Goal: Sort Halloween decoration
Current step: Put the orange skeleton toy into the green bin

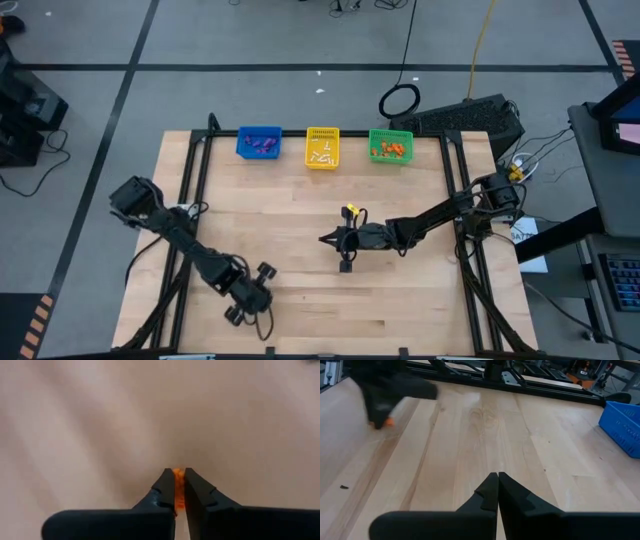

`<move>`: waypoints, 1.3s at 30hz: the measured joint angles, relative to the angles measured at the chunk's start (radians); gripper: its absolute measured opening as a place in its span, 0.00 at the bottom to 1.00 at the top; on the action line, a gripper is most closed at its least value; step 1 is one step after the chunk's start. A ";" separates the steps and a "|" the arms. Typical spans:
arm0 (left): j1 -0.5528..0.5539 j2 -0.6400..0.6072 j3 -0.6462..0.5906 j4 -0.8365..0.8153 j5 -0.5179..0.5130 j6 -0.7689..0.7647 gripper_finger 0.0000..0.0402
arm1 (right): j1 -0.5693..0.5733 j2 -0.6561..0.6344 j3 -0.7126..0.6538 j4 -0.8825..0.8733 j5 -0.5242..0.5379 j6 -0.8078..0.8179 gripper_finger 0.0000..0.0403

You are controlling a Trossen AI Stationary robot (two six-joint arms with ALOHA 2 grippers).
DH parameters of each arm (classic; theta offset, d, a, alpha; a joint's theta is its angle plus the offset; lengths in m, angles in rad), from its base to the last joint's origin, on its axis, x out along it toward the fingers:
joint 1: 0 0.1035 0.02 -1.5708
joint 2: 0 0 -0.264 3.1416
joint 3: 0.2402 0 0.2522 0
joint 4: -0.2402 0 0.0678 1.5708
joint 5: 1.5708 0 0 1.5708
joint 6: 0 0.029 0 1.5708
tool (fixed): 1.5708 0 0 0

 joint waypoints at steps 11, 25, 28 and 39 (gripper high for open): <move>0.109 -0.102 -0.140 0.349 -0.167 -0.197 0.02 | 0.036 0.000 0.000 -0.040 0.000 -0.002 0.00; 0.169 -0.117 -0.475 1.470 -0.204 -0.088 0.01 | 0.074 0.000 0.011 0.089 -0.218 0.206 0.06; 0.209 -0.116 -0.471 1.511 -0.111 -0.082 0.01 | 0.080 0.000 0.057 0.105 -0.241 0.187 0.14; 0.265 -0.117 -0.445 1.560 -0.042 -0.028 0.01 | 0.099 0.000 0.263 -0.120 -0.239 0.103 0.41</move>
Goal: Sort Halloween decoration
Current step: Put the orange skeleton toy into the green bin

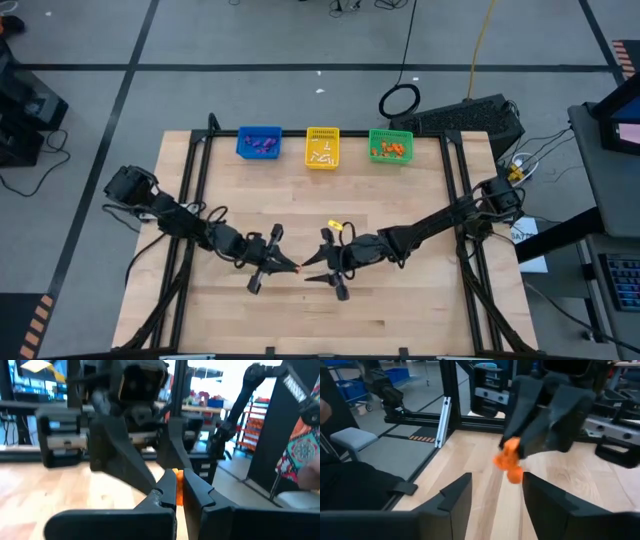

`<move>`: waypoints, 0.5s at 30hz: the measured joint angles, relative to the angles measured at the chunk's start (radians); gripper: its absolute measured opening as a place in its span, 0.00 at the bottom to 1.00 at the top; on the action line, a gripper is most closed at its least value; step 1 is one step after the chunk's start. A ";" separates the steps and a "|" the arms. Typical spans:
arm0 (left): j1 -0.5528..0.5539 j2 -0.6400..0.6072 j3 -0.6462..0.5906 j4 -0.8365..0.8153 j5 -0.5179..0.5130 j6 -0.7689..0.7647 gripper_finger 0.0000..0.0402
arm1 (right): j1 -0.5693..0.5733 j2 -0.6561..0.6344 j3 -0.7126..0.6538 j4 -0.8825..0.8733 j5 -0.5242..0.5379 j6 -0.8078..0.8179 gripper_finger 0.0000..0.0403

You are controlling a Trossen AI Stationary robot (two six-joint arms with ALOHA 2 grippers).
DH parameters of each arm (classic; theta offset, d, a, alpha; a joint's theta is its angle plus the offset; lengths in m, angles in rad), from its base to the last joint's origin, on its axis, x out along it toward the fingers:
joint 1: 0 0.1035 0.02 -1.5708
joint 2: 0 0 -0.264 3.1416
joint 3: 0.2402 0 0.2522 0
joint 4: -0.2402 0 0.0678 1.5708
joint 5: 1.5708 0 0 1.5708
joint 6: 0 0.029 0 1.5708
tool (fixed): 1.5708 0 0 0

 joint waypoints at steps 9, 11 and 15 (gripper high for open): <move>0.014 0.000 0.000 0.047 0.000 0.024 0.01 | -0.016 0.000 0.012 0.026 0.005 0.024 0.40; 0.021 0.000 0.000 0.058 -0.002 0.025 0.01 | -0.020 0.000 0.012 0.036 0.002 0.024 0.40; 0.039 0.000 0.010 0.069 -0.002 0.025 0.01 | -0.026 0.000 0.012 0.039 0.002 0.020 0.39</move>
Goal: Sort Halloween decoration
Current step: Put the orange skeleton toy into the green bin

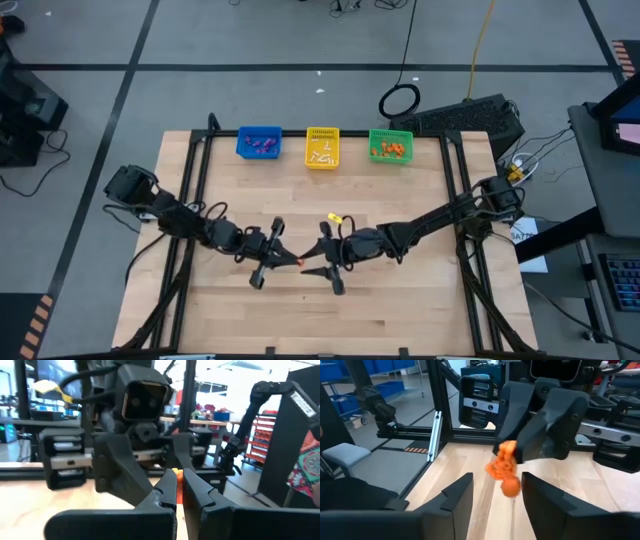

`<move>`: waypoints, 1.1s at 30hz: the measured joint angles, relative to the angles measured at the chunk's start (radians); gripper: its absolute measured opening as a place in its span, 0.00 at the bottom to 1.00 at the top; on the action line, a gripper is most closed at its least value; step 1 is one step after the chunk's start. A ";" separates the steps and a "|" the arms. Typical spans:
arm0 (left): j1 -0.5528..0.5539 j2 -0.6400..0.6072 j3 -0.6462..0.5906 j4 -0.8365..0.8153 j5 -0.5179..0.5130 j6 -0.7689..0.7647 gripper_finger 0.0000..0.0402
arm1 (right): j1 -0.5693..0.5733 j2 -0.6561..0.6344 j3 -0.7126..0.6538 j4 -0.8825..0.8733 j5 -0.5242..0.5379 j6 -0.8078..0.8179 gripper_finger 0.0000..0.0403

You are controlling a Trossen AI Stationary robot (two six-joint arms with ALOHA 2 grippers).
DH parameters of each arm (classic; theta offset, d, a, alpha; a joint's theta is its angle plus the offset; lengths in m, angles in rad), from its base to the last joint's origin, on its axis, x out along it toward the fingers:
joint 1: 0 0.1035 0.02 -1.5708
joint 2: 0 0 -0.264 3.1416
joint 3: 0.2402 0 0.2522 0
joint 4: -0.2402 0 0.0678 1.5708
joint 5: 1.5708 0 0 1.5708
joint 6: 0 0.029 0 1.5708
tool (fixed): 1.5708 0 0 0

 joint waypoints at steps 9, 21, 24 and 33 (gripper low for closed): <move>0.032 0.000 0.042 -0.021 0.028 0.009 0.01 | -0.002 0.000 0.000 0.016 0.003 -0.018 0.32; 0.037 0.001 0.042 -0.025 0.023 -0.010 0.04 | -0.002 0.000 0.000 0.005 0.051 -0.029 0.07; 0.037 0.002 0.042 -0.027 0.023 -0.005 0.09 | -0.002 0.000 0.000 -0.005 0.052 -0.022 0.07; 0.061 -0.003 0.038 -0.024 0.024 0.023 0.31 | -0.001 0.000 0.000 -0.025 0.053 -0.018 0.04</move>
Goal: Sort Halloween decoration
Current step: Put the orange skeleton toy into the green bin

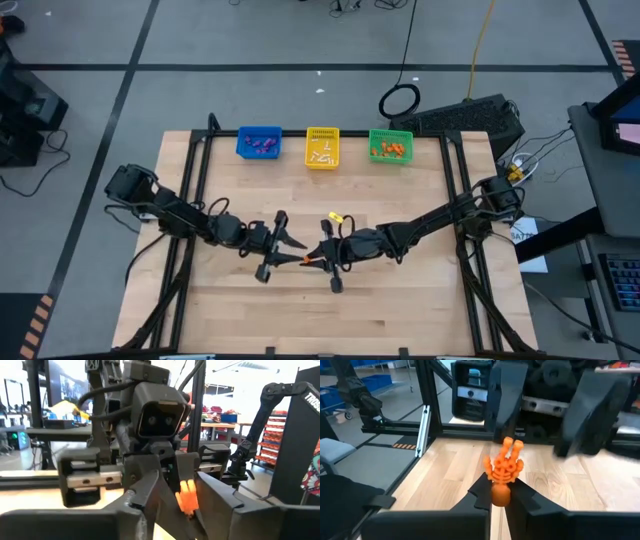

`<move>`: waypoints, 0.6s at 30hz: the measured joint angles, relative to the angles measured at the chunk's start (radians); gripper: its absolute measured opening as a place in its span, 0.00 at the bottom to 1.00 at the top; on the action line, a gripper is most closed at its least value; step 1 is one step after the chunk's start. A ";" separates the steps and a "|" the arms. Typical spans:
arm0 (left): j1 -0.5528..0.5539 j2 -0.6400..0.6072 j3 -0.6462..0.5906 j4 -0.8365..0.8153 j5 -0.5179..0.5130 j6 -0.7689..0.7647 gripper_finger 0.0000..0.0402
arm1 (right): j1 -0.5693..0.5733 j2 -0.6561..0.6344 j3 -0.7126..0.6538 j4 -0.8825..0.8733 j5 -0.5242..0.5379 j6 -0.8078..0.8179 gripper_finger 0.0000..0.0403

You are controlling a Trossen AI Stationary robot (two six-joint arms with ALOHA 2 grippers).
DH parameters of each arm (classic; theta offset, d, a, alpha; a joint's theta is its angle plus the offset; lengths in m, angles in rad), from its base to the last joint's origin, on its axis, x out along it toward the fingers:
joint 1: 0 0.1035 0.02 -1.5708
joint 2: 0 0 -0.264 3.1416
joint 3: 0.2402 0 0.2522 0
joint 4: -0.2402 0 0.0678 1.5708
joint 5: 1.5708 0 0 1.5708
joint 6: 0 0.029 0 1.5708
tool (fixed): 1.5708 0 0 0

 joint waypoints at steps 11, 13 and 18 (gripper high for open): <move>0.003 -0.192 -0.116 -0.061 -0.037 0.088 0.40 | -0.003 0.000 0.000 -0.047 0.064 0.042 0.04; 0.003 -0.226 -0.149 -0.087 -0.057 0.084 0.40 | -0.015 -0.014 0.000 -0.087 0.089 0.052 0.04; 0.003 -0.271 -0.222 -0.100 -0.101 0.052 0.40 | -0.097 -0.125 0.000 -0.358 0.250 0.116 0.04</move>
